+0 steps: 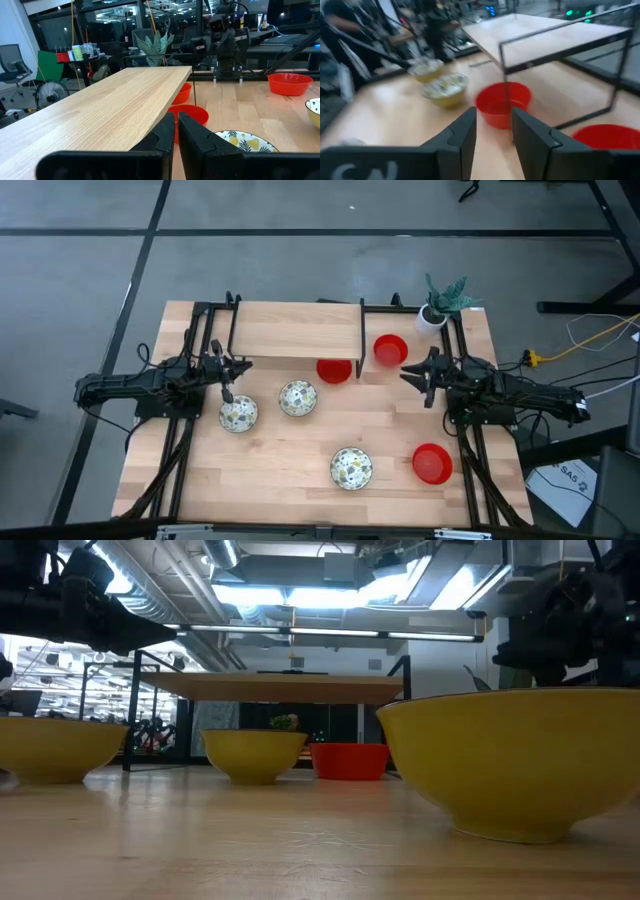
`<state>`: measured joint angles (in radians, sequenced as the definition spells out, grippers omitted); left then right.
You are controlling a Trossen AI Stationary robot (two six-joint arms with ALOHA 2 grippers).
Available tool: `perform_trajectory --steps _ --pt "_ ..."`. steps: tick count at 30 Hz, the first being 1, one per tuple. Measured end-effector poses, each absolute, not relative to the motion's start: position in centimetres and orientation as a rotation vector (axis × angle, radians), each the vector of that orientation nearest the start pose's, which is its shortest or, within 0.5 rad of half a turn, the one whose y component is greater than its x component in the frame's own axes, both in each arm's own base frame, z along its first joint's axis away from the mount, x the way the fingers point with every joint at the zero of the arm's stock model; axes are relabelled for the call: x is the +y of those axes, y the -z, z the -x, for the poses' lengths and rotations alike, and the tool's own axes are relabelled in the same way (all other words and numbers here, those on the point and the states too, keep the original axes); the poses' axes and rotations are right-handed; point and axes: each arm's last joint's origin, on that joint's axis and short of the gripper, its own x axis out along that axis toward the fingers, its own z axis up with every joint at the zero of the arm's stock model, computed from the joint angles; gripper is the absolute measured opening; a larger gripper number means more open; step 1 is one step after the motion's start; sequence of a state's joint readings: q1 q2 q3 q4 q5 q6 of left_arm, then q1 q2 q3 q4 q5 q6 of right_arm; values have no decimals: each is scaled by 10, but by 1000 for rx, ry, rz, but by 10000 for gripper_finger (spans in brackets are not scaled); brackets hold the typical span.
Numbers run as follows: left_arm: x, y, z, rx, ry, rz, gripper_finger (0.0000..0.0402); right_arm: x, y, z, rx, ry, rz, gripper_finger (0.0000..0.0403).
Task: Pick & Place Mini bowls
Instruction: Put the top right red bowl on the shelf
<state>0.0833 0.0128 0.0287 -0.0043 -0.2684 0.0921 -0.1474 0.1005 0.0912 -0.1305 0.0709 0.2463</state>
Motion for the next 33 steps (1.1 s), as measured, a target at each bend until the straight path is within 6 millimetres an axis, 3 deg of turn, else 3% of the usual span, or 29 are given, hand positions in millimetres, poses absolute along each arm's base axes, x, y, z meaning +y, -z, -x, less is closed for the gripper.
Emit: perform_trajectory --steps 6,17,27,33 --pt "16 -172 -95 5 -352 -90 19 -16 -182 -98 15 205 -392 123" --pt "16 -172 -95 5 -351 -90 17 -16 -203 -97 -197 155 -459 123" --pt "16 -172 -95 4 -352 -90 17 -12 -230 -92 -461 -6 -413 123" --pt "16 -172 -95 5 -351 -90 17 -13 -232 -97 -470 -8 -409 123"
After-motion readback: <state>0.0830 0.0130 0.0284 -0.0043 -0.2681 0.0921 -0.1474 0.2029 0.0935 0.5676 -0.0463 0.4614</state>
